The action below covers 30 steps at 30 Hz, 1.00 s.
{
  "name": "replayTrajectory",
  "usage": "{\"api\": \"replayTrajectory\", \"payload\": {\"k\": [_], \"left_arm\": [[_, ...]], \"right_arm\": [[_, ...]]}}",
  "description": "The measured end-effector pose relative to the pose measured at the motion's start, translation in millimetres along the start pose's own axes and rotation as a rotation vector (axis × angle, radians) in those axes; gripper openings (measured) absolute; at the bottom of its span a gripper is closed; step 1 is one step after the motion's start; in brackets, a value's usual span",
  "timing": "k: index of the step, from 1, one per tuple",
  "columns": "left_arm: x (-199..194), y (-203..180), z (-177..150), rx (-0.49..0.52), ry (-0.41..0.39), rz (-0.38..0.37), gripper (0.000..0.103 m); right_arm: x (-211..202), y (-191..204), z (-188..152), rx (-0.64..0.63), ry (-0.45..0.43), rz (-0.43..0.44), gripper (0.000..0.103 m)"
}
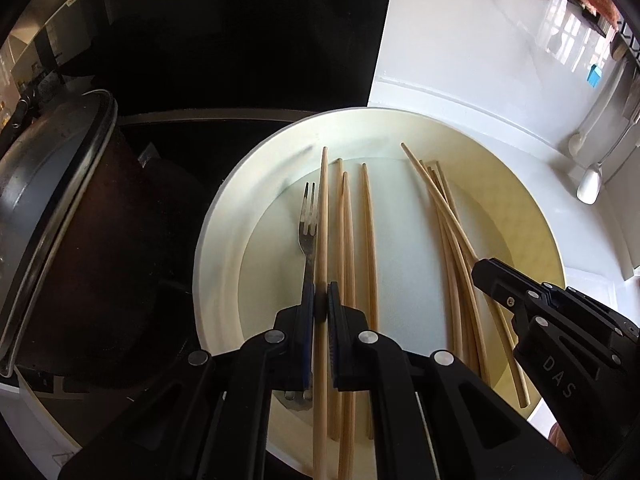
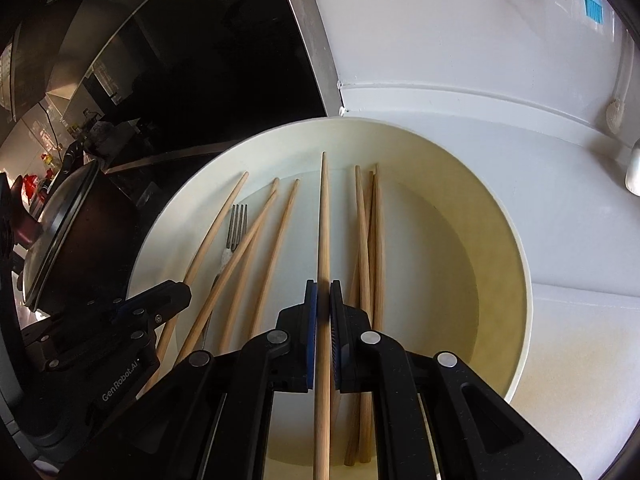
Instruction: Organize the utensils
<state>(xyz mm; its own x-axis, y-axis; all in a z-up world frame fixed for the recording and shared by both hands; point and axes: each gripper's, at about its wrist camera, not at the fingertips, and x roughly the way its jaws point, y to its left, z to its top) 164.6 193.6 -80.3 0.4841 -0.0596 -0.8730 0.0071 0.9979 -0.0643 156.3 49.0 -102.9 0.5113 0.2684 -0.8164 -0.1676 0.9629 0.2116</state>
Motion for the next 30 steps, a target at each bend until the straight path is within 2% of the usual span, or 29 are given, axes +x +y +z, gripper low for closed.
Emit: {"api": "replayTrajectory", "payload": {"k": [10,12,14,15,16,17,18,21,24,27,30], "left_arm": [[14.8,-2.8,3.5,0.006,0.037,-0.002,0.008],[16.1,-2.1,2.2,0.002,0.055,0.003,0.018],[15.0,-0.8,0.4,-0.007,0.058,0.009,0.04],[12.5,0.6,-0.5,-0.01,0.051,0.013,0.046],[9.4,1.4,-1.0,-0.011,0.043,0.019,0.057],[5.8,1.6,-1.6,-0.011,0.031,0.025,0.062],[2.4,1.8,-2.7,-0.009,0.023,0.029,0.063],[-3.5,3.4,-3.8,-0.006,0.025,0.044,0.067],[-10.2,6.5,-5.4,-0.019,0.023,0.053,0.073],[-19.0,8.2,-6.7,-0.026,0.014,0.069,0.079],[-27.2,9.9,-8.7,-0.038,0.004,0.078,0.085]], "right_arm": [[19.8,-5.0,0.7,0.028,0.084,0.001,0.006],[22.2,-4.7,0.2,0.026,0.089,0.0,0.007],[22.0,-4.5,-1.3,0.025,0.092,0.0,0.007],[20.8,-4.1,-2.1,0.02,0.089,-0.003,0.008],[19.5,-3.8,-2.3,0.015,0.084,-0.009,0.013],[17.3,-3.8,-2.7,0.011,0.078,-0.014,0.017],[14.1,-4.8,-2.8,0.007,0.07,-0.016,0.021],[4.8,-5.2,-3.8,-0.002,0.054,-0.021,0.021],[-3.6,-4.8,-5.2,-0.011,0.041,-0.032,0.028],[-13.3,-3.7,-6.2,-0.023,0.028,-0.041,0.03],[-24.8,-3.5,-6.6,-0.029,0.015,-0.047,0.042]]}}
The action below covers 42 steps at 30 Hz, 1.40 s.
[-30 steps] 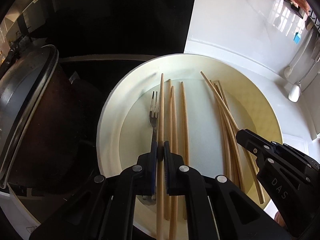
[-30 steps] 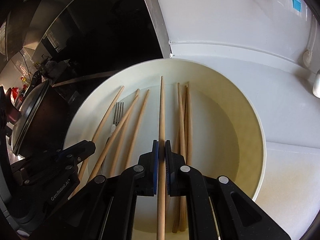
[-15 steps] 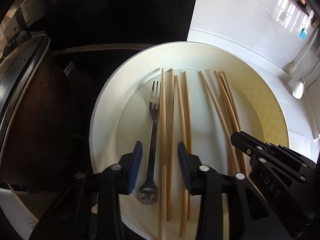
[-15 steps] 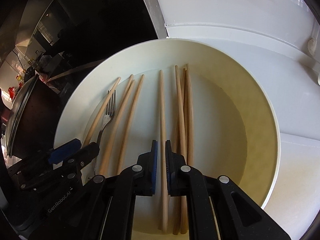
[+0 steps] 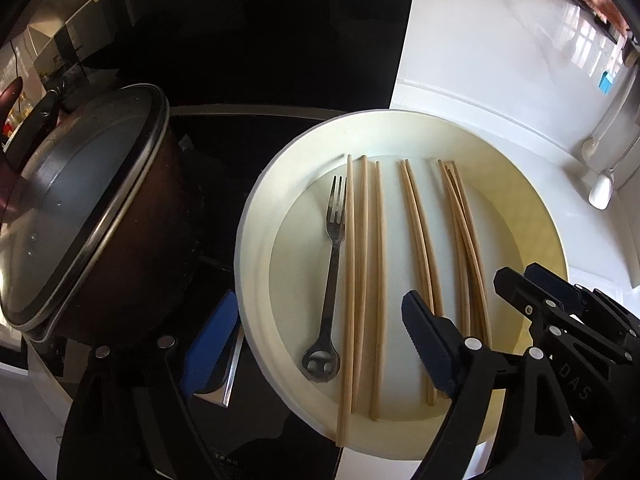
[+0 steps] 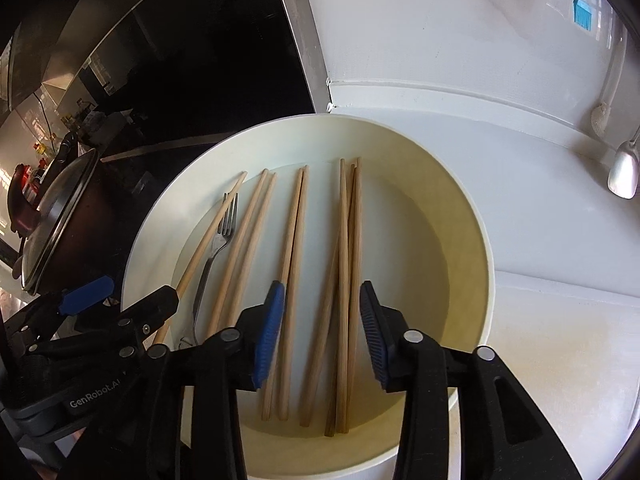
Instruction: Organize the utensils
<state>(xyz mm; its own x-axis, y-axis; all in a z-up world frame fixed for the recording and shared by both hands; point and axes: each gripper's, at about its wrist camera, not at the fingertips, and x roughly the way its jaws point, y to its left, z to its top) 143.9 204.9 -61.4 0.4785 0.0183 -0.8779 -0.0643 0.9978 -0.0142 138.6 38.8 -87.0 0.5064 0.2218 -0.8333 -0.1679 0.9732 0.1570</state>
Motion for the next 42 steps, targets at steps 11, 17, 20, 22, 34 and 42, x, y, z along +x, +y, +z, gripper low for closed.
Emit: {"api": "replayTrajectory", "payload": {"k": [11,17,20,22,34,42], "left_arm": [[-28.6,-0.5,-3.6,-0.021,0.016,0.01,0.095],[-52.7,-0.3,-0.1,-0.035,-0.003,0.024,0.096],[-65.6,0.6,1.3,-0.052,-0.015,0.028,0.096],[-74.0,0.6,1.2,-0.059,-0.029,0.034,0.096],[-94.3,0.3,-5.3,-0.082,-0.058,0.048,0.096],[-101.4,-4.1,-10.9,-0.079,-0.065,0.056,0.096]], "right_arm": [[-34.0,-3.7,-6.3,0.014,0.004,-0.009,0.054],[-58.8,-4.5,-6.4,0.01,-0.002,-0.024,0.059],[-68.7,-3.6,-6.3,0.001,-0.006,-0.036,0.059],[-76.4,-2.6,-6.5,-0.001,-0.013,-0.039,0.059],[-97.3,-0.7,-9.9,-0.018,-0.03,-0.035,0.061],[-104.0,0.7,-16.3,-0.026,-0.037,-0.03,0.061]]}}
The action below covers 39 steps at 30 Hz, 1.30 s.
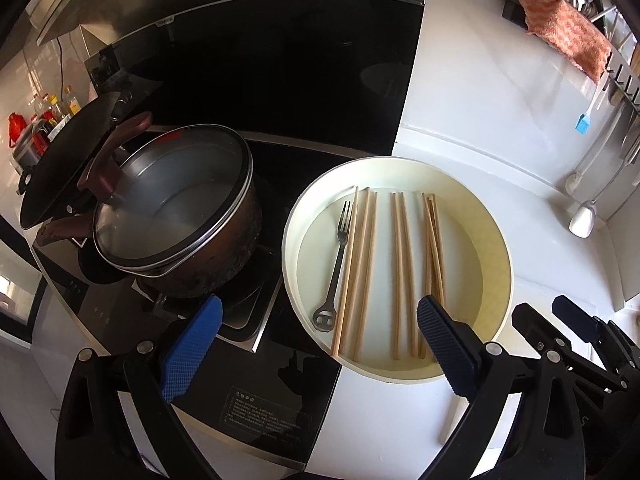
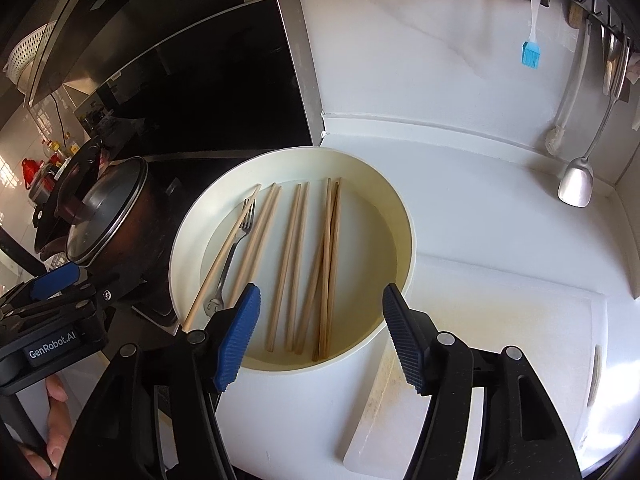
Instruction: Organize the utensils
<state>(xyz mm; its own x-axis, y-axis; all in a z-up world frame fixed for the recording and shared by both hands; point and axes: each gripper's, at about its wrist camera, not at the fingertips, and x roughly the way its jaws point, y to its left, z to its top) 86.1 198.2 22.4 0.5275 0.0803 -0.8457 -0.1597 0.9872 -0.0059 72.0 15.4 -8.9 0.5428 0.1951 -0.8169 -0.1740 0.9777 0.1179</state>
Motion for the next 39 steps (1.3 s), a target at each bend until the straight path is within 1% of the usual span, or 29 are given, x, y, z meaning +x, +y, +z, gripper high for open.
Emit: {"api": "replayTrajectory", "payload": {"k": [2,5,16,24,31,39], "left_arm": [[-3.5,-0.9,-0.3,-0.002,-0.002,-0.008,0.096],[-8.7,-3.1,-1.2,0.006,-0.022,0.004,0.096],[-11.5,-1.7,-0.5,-0.001,-0.026,-0.01,0.096],[-12.4,-0.7,2.2,0.006,-0.027,-0.002,0.096],[-10.3,1.0,3.8,-0.003,-0.015,-0.014,0.096],[-7.8,3.2,4.4,-0.008,-0.017,-0.004,0.096]], "right_arm": [[-2.0,0.5,-0.9,0.002,-0.003,0.001,0.061],[-4.9,0.7,-2.2,0.003,-0.009,0.003,0.061],[-11.8,0.3,-3.5,0.002,-0.021,-0.003,0.061],[-12.4,2.2,-2.9,-0.001,-0.022,-0.004,0.061],[-13.0,4.2,-1.0,-0.008,-0.024,-0.001,0.061],[-10.4,7.1,1.2,-0.018,-0.019,-0.003,0.061]]}}
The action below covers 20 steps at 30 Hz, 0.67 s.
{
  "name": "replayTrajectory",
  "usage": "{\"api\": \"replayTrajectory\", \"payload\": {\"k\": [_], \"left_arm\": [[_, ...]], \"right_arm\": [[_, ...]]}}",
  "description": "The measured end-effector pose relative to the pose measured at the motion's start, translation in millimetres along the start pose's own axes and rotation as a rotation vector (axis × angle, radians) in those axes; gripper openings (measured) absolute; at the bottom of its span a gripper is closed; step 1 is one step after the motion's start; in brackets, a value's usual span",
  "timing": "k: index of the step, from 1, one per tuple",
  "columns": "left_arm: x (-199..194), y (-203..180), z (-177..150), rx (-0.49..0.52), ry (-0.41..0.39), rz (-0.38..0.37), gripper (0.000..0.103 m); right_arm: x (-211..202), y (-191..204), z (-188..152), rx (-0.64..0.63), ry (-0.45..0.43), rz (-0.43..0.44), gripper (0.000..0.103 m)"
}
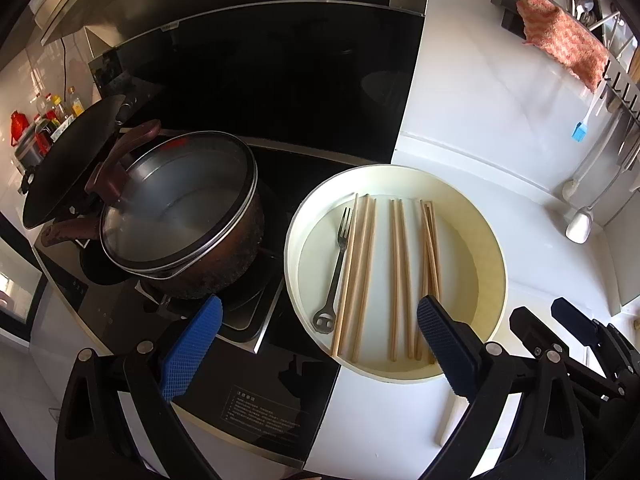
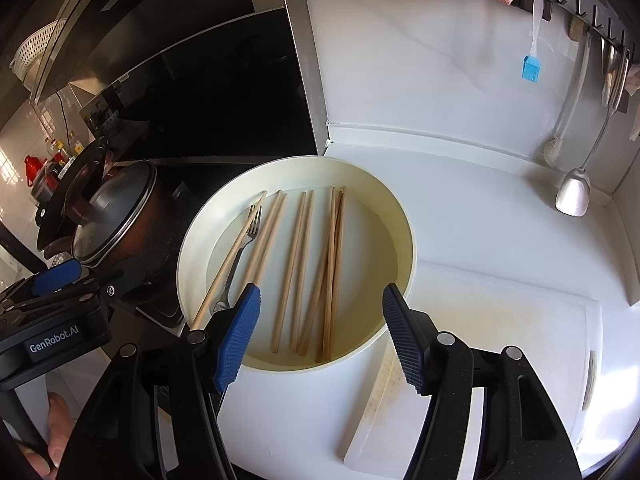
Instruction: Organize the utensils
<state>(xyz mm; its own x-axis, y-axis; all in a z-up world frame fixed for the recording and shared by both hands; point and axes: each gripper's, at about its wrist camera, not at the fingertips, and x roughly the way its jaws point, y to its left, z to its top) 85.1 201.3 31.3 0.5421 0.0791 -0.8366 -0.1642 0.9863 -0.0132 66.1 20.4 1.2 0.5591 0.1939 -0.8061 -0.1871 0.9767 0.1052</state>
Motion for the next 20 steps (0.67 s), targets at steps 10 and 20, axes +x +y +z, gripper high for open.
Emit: {"api": "replayTrajectory", "payload": {"k": [10,20], "left_arm": [[-0.6,2.3,-1.3,-0.006,-0.009,-0.011,0.096],[0.7,1.5,-2.1,-0.015,0.015,-0.003,0.096]], "right_arm": [[2.7,1.0,-0.5,-0.004,0.005,0.005,0.061],[2.7,0.9,-1.2,-0.004,0.003,0.005,0.061]]}}
